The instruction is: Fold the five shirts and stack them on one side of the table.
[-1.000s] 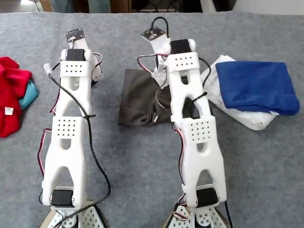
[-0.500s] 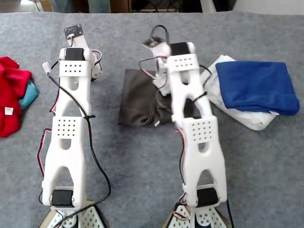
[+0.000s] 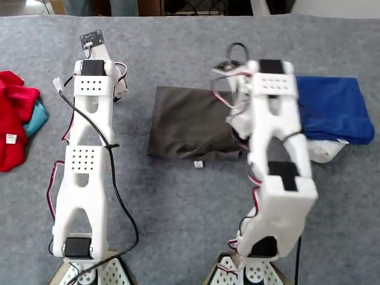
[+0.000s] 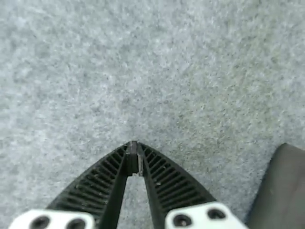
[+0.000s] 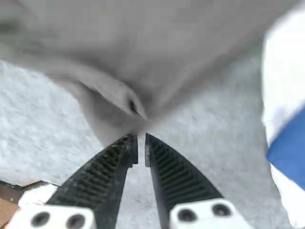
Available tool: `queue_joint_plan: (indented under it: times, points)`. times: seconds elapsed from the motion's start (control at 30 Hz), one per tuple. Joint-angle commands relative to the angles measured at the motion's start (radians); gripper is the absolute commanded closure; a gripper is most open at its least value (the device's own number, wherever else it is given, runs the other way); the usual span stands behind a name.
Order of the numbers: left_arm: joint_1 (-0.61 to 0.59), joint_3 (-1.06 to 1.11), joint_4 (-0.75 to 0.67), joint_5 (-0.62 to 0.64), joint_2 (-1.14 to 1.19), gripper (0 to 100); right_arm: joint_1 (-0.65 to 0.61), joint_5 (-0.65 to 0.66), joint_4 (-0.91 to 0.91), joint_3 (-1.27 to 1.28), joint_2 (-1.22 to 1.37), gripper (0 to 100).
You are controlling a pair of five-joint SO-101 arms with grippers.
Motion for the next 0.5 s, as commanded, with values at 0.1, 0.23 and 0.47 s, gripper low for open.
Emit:
queue_joint_plan:
  times: [0.1, 0.23, 0.47]
  points:
    - [-0.008, -0.047, 0.0, 0.005, -0.018, 97, 0.069, 0.043, -0.043, -0.018, -0.133, 95.6]
    - [-0.004, -0.045, 0.0, 0.005, -0.017, 97, -0.089, -0.084, -0.064, -0.159, -0.114, 95.6]
    - [-0.004, -0.045, 0.0, 0.005, -0.017, 97, -0.252, -0.218, -0.25, -0.214, 0.145, 95.6]
